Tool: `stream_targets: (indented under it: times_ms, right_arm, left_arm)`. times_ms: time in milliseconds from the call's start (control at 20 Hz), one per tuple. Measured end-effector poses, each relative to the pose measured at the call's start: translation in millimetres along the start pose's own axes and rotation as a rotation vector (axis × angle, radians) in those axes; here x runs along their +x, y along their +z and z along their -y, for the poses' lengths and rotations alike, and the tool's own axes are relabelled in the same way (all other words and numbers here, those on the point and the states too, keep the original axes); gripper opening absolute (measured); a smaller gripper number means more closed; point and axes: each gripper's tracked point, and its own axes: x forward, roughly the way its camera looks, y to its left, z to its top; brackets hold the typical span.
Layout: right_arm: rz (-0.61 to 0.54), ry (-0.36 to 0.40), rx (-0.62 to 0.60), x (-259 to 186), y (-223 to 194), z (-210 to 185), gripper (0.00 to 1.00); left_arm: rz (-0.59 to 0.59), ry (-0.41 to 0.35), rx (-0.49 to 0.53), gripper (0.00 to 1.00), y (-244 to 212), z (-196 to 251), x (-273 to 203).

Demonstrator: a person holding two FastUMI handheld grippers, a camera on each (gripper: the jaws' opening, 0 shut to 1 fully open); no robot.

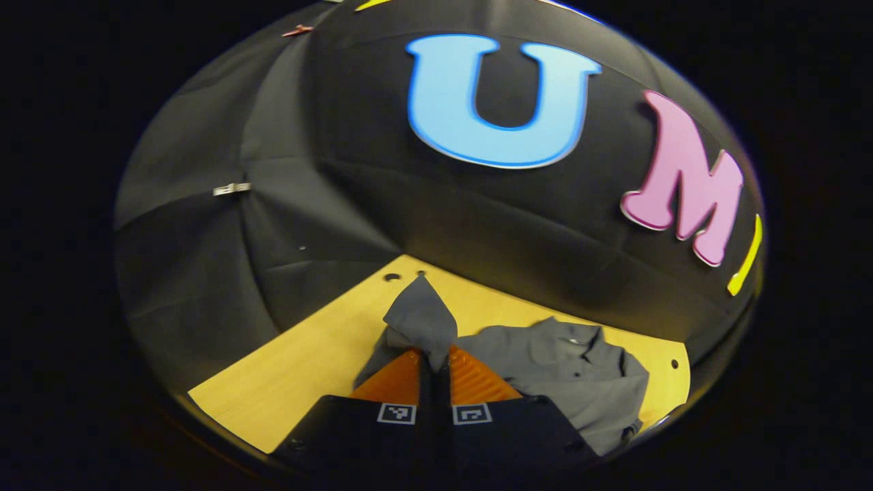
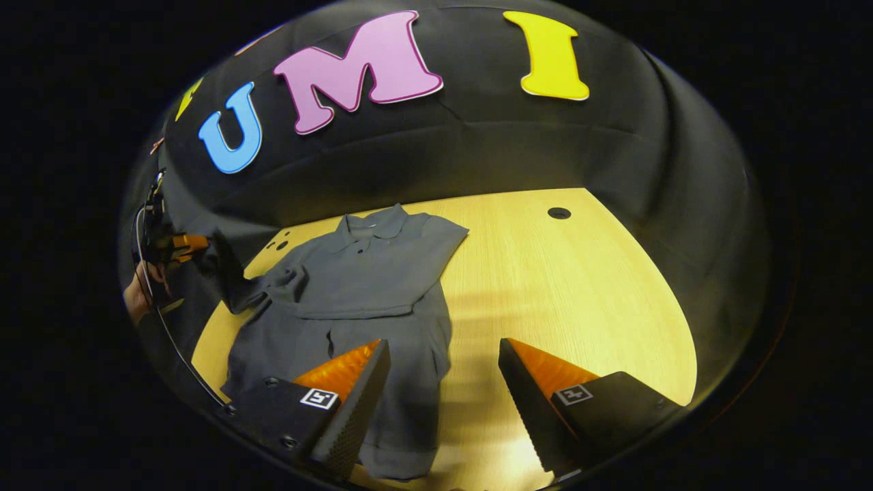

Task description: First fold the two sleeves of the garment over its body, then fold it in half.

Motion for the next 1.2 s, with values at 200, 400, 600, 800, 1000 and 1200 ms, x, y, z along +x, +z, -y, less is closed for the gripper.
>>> stream_targets:
  times_ms: [200, 400, 600, 800, 1000, 1200]
  right_arm:
    - [-0.038, -0.007, 0.049, -5, -17, 14, 0.99]
    - [-0.063, -0.005, 0.073, -12, -31, 18, 0.99]
    - [-0.091, -0.014, 0.074, -17, -41, 23, 0.99]
    - [-0.12, -0.018, 0.07, -24, -49, 28, 0.99]
    - [-0.143, -0.013, 0.085, -22, -53, 24, 0.99]
    - [-0.162, 0.005, 0.068, -16, -59, 14, 0.99]
  left_arm:
    - [-0.016, -0.191, 0.0, 0.05, -12, 110, 13]
    - [-0.08, -0.308, -0.006, 0.05, -40, 186, 18]
    - [-0.154, -0.369, 0.016, 0.05, -77, 241, 25]
    - [-0.236, -0.423, 0.011, 0.05, -114, 281, 30]
    - [-0.337, -0.443, -0.024, 0.07, -150, 305, 34]
    - [-0.36, -0.487, -0.048, 0.18, -159, 318, 25]
